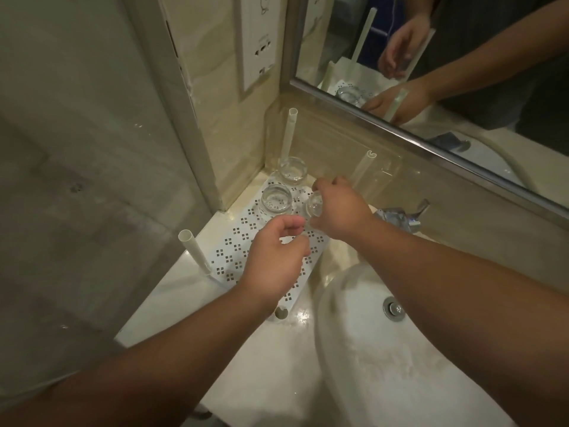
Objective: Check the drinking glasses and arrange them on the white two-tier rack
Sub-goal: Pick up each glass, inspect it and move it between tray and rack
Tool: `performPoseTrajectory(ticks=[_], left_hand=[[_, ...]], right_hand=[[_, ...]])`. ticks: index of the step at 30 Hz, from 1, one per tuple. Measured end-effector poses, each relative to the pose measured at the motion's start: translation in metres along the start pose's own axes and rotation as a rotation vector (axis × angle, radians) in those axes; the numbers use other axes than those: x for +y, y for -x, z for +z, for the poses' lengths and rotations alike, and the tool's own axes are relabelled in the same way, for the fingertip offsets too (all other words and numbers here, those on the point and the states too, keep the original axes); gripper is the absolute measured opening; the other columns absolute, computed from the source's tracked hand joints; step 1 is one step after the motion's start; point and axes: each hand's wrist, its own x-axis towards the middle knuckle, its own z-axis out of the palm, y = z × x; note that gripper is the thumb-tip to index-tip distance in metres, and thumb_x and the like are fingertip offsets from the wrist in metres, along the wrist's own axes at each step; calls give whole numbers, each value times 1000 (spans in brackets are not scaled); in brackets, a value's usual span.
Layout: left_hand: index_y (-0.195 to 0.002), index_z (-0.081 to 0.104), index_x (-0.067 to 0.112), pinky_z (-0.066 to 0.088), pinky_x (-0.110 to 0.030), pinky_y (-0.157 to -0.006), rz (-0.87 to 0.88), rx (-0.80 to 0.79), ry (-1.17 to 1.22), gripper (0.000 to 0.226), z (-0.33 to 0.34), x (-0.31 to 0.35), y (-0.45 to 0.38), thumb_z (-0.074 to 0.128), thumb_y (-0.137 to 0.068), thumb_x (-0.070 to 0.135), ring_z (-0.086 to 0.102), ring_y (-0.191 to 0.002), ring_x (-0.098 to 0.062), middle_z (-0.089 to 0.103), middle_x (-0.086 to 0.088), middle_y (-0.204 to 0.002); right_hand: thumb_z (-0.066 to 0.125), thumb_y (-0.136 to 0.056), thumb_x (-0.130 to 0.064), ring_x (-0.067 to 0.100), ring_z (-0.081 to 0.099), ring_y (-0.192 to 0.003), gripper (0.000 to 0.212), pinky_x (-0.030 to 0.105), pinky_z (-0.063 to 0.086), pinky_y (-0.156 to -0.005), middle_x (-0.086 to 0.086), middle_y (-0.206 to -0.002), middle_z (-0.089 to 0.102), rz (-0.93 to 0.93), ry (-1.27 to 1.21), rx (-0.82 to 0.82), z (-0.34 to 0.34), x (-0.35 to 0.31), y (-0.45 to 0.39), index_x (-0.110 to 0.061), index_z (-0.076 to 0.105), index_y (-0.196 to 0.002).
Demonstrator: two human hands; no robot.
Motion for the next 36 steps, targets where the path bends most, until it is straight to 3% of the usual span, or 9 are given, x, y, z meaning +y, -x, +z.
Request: performPoseTrajectory(ticks=[4, 7, 12, 16, 20, 24, 29, 33, 36], left_hand=[[-105, 63, 38, 56, -32, -71, -40, -64, -82, 26, -5, 0, 0, 59, -89, 17, 71, -83, -10, 64, 8, -110], [-104, 62, 36, 53, -30, -66, -61, -67, -97, 23, -8, 4, 1, 60, -90, 19, 70, -78, -9, 67, 3, -105], [-110, 62, 31, 57, -35, -74, -9, -46, -77, 24, -15, 22, 10, 60, -91, 17, 70, -82, -13, 68, 3, -101], [-105, 64, 27, 55, -31, -71, 89, 0, 46, 21, -23, 47, 28, 59, -92, 12, 69, -77, -12, 67, 1, -100], [-102, 65, 16, 61, -35, -68, 103, 20, 317, 17, -20, 69, 61, 59, -92, 4, 68, -69, -17, 64, -10, -104], [-100, 60, 4, 58, -36, -60, -186, -72, 522, 11, -3, 67, 103, 60, -93, 13, 64, -66, -27, 59, -14, -92], [-114, 54, 1, 61, -48, -64, -698, -342, 703, 65, 14, 59, 134, 66, -86, 58, 65, -88, -40, 60, -23, -110], [-120, 59, 1, 58, -44, -68, -767, -481, 694, 96, 28, 61, 143, 59, -71, 84, 71, -83, -39, 70, -20, -102], [-114, 67, 5, 58, -39, -70, -750, -519, 670, 101, 35, 63, 144, 52, -66, 92, 71, -76, -34, 71, -14, -92]], right_hand=[[82, -70, -33, 29, 60, -88, 66, 34, 51, -74, 7, -124, 42, -6, -15, 32, -8, -1, 15, -25, 49, -126], [81, -69, -36, 22, 55, -81, 64, 28, 40, -67, 3, -120, 45, -18, -42, 93, -19, -3, 29, -28, 50, -124], [78, -68, -41, 18, 53, -78, 62, 26, 36, -67, -2, -114, 45, -56, -73, 192, -52, -12, 62, -32, 51, -123], [78, -66, -43, 18, 54, -81, 60, 25, 36, -64, -4, -110, 46, -84, -87, 275, -84, -23, 94, -33, 54, -121], [77, -67, -44, 14, 51, -84, 60, 22, 34, -57, -8, -106, 44, -120, -83, 329, -110, -30, 131, -36, 54, -122], [76, -66, -45, 13, 52, -83, 60, 27, 37, -64, -9, -105, 44, -130, -76, 369, -126, -31, 169, -37, 54, -121], [74, -64, -43, 14, 55, -88, 59, 30, 48, -72, -7, -109, 48, -128, -92, 416, -133, -31, 213, -38, 54, -120], [74, -65, -41, 16, 55, -85, 58, 35, 53, -72, -7, -110, 47, -154, -50, 441, -138, -34, 249, -40, 52, -119], [75, -66, -40, 17, 55, -86, 59, 37, 53, -71, -9, -111, 44, -182, -14, 423, -138, -36, 271, -41, 50, -119]])
